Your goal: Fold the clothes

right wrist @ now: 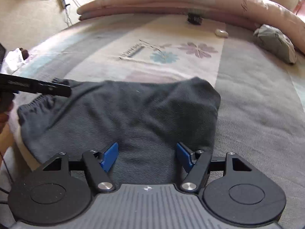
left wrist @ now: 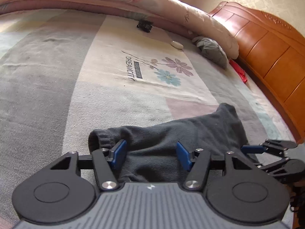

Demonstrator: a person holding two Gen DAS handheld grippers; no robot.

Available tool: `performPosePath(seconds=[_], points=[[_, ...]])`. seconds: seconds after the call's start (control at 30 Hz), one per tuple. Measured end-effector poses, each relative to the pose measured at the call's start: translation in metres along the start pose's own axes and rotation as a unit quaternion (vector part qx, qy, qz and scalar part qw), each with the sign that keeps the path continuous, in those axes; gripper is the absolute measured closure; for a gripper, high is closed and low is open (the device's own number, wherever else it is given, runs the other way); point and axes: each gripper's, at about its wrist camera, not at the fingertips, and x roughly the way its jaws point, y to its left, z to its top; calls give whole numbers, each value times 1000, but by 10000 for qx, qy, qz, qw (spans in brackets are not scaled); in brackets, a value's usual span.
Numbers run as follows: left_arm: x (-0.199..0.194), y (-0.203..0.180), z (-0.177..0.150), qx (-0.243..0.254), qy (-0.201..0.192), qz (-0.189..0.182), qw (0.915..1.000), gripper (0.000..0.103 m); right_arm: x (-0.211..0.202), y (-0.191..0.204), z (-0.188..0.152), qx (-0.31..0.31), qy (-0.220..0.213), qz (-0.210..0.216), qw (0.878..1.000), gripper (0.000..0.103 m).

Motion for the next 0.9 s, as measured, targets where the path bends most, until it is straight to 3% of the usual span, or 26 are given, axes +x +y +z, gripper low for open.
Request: performPosePath(seconds=[0.17, 0.3, 0.37, 0.43, 0.53, 0.63, 0.7, 0.8, 0.9], points=[[-18, -14, 1, 146, 5, 57, 9999, 44, -10, -5, -6, 131, -43, -14, 9999, 29], [-25, -35, -12, 426, 155, -446, 9980, 36, -22, 3, -10, 65, -81, -49, 9999, 28], [-22, -38, -23, 534, 332, -346, 9974, 33, -25, 5, -15, 38, -58, -69, 10000, 26], [-16, -32, -33, 468, 571, -79, 9972, 37, -26, 3, -22, 6, 8, -187, 9998, 25], [-28, -35, -33, 443, 440, -100, 9980, 39, -37, 2, -25, 70, -75, -143, 9998, 25], [-39, -50, -30, 712, 318, -170, 9968, 33, -47, 1, -27, 147, -166, -47, 9997, 25], [-33, -55, -33, 810, 468, -163, 9955, 32, -45, 2, -30, 144, -97, 23, 9998, 25], [-19, -50, -40, 660, 805, 173, 9944, 35, -41, 2, -39, 112, 33, -81, 9999, 24], [-23, -56, -33, 605, 712, 231, 9954, 34, -49, 1, -43, 139, -40, 10, 9999, 24]])
